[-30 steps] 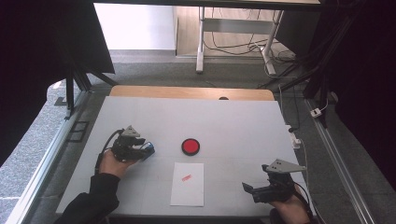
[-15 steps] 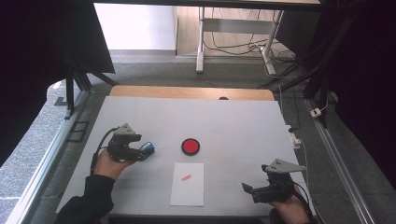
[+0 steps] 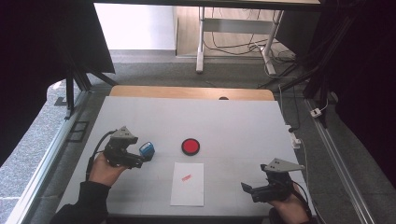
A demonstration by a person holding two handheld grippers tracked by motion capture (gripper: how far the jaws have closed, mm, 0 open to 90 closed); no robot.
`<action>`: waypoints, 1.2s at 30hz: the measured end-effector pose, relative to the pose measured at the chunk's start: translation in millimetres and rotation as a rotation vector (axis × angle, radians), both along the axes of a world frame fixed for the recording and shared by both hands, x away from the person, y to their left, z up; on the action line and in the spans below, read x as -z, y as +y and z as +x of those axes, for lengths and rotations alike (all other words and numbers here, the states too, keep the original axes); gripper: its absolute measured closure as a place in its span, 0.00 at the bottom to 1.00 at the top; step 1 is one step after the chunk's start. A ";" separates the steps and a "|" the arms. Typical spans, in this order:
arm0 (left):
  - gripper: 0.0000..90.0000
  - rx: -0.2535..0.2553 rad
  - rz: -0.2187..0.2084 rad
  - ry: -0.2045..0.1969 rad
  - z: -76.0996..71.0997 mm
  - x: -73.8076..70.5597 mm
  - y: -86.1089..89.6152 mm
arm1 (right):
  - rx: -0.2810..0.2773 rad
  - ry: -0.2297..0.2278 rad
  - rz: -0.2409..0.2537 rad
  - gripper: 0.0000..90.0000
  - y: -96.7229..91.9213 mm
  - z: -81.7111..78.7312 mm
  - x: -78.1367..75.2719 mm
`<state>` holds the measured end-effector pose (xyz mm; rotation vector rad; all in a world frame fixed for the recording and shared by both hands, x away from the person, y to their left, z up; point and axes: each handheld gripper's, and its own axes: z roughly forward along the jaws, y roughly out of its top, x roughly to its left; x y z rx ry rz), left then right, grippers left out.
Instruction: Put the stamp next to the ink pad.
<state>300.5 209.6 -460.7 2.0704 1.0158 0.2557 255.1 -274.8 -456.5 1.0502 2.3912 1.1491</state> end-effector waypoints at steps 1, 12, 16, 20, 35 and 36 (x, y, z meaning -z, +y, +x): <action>0.07 -0.001 -0.006 0.001 -1.9 -0.8 1.0 | 0.001 0.000 0.000 0.00 -0.1 -0.1 0.0; 0.02 -0.012 -0.054 0.000 -34.0 -5.8 13.3 | 0.005 -0.003 -0.003 0.00 -1.3 -1.0 -0.3; 0.00 -0.023 -0.084 -0.005 -48.2 -6.3 20.9 | 0.011 -0.002 0.002 0.00 -1.7 -1.2 -0.4; 0.00 -0.033 -0.107 -0.011 -60.5 -6.0 28.3 | 0.016 -0.003 0.002 0.00 -2.5 -1.7 -0.7; 0.00 -0.081 -0.115 -0.026 -99.6 2.3 50.2 | 0.022 -0.004 -0.003 0.00 -2.5 -2.5 -0.7; 0.00 -0.082 -0.112 -0.023 -101.4 3.3 51.1 | 0.022 -0.004 -0.003 0.00 -2.6 -2.5 -0.7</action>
